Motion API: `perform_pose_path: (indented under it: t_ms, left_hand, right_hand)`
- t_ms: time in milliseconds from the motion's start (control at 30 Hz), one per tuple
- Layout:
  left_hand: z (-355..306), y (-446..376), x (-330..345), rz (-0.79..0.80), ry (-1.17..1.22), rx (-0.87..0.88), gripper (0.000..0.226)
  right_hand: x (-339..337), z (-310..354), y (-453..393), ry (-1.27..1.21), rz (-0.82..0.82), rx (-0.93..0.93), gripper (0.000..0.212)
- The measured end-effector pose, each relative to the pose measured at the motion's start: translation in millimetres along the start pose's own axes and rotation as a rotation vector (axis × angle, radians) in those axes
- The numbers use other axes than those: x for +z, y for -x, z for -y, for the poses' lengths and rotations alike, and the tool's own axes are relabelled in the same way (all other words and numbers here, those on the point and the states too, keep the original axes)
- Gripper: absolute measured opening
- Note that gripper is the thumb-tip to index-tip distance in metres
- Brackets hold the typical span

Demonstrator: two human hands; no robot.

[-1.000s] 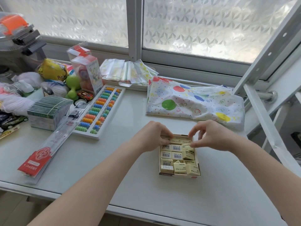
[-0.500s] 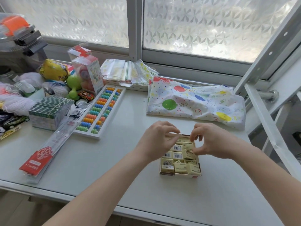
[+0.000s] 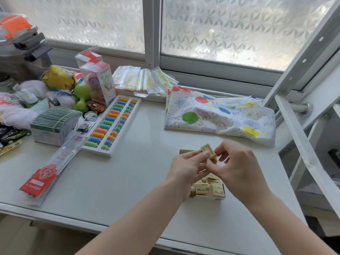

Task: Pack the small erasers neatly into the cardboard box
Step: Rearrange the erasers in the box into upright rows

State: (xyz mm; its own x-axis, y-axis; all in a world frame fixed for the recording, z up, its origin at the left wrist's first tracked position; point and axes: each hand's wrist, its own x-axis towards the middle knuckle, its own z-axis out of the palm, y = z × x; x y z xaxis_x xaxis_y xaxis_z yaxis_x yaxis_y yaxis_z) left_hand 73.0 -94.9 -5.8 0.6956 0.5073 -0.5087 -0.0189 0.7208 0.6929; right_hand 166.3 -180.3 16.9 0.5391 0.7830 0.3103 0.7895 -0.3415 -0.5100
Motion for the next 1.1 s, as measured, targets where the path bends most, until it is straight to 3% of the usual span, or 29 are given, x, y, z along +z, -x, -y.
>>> perform_pose_path:
  t_ms: [167,300,400,467,533,633,667,767,867,1000,1100]
  left_hand:
    - [-18.6,-4.9,-14.3,0.112,-0.378,0.082,0.018]
    - [-32.5,-4.2,-12.7,0.193,-0.610,0.145,0.014]
    - [-41.1,-8.3,-15.9,0.092,-0.705,0.241,0.011]
    - [-44.6,-11.9,-21.6,-0.008,-1.033,0.427,0.012]
    - [-42.8,-12.2,-22.2,-0.003,-1.462,0.556,0.017]
    - [-33.7,-15.6,-14.3,0.045,-1.800,0.539,0.021]
    - [-31.3,-18.6,-11.4,0.050,-1.854,0.524,0.019]
    - [-31.1,-28.9,-5.5,0.055,-1.937,0.483,0.017]
    - [-38.6,-33.1,-1.3,0.116,-2.005,0.467,0.021]
    - [-40.8,-32.9,4.4,0.193,-2.030,0.508,0.022]
    - [-35.1,-32.1,3.1,0.236,-1.975,0.549,0.022]
  right_hand:
    - [-30.8,-7.8,-21.3,-0.151,0.402,-0.113,0.060]
    - [-33.1,-2.8,-35.1,0.156,0.511,-0.291,0.027]
    - [-28.2,-6.3,-41.6,0.161,0.482,-0.208,0.013]
    - [-23.9,-9.1,-43.8,0.236,0.489,-0.137,0.014]
    - [-14.9,-9.9,-43.9,0.367,0.539,-0.097,0.015]
    - [0.5,-3.1,-42.0,0.503,0.610,-0.066,0.010]
    - [4.3,-0.5,-42.0,0.536,0.619,-0.065,0.004]
    - [12.5,3.8,-44.0,0.576,0.640,-0.073,0.029]
    - [16.2,4.0,-47.4,0.578,0.662,-0.054,0.037]
    - [9.1,3.0,-49.9,0.518,0.679,0.025,0.017]
    - [-10.9,-3.7,-52.4,0.340,0.609,0.109,0.004]
